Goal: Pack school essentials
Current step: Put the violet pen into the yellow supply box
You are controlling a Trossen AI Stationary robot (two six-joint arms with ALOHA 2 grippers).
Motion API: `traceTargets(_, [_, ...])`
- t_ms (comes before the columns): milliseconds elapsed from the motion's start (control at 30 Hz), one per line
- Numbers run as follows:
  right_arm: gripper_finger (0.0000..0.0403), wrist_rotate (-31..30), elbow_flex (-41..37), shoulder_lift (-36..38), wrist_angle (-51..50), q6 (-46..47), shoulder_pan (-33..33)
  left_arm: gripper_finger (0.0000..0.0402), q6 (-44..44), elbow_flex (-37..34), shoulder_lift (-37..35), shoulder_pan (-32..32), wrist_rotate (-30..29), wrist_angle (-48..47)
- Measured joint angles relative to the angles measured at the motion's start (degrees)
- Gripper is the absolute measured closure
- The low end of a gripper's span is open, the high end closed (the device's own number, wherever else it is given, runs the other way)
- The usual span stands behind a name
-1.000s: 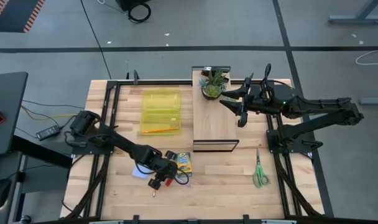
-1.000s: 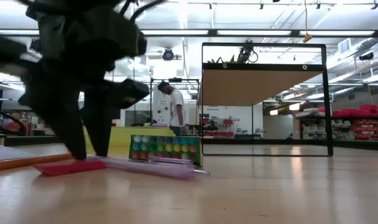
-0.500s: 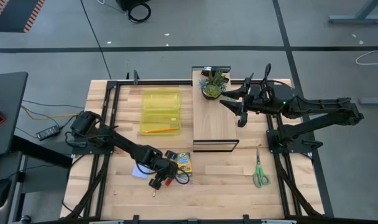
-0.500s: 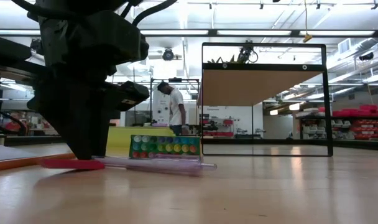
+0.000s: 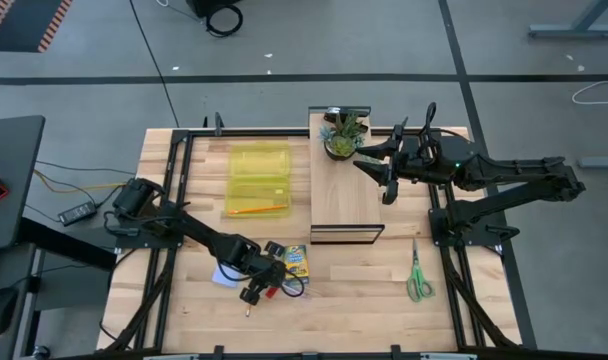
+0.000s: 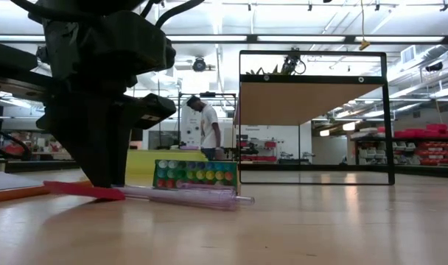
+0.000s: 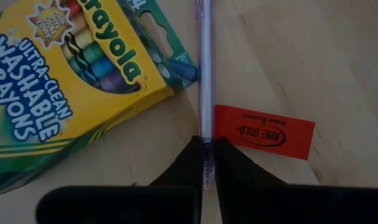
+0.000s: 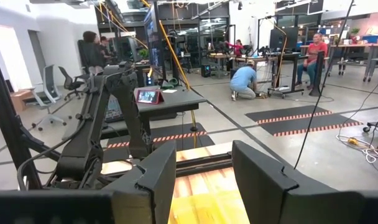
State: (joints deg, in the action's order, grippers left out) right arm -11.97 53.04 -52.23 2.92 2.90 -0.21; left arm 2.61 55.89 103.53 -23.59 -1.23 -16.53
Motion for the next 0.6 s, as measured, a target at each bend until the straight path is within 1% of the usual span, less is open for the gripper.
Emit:
traceTargets(233, [0.0240,0.00,-0.01,-0.02,0.00,-0.54,0.00,0.0382,0.07,-0.16,-1.60,0.35,-0.64,-0.31])
traceTargets(433, [0.0240,0.00,0.00,-0.02,-0.02,-0.55,0.00,0.0399,0.12,-0.16,-2.02,0.35,-0.46,-0.19])
traceTargets(500, [0.0240,-0.01,-0.01,-0.02,0.00,-0.55,0.00,0.0393,0.16,-0.16,-2.04,0.39,-0.43,-0.15])
traceTargets(600, [0.0240,0.00,-0.01,-0.02,0.00,-0.55,0.00,0.0366,0.75,-0.16,-2.04,0.42,-0.46,-0.07])
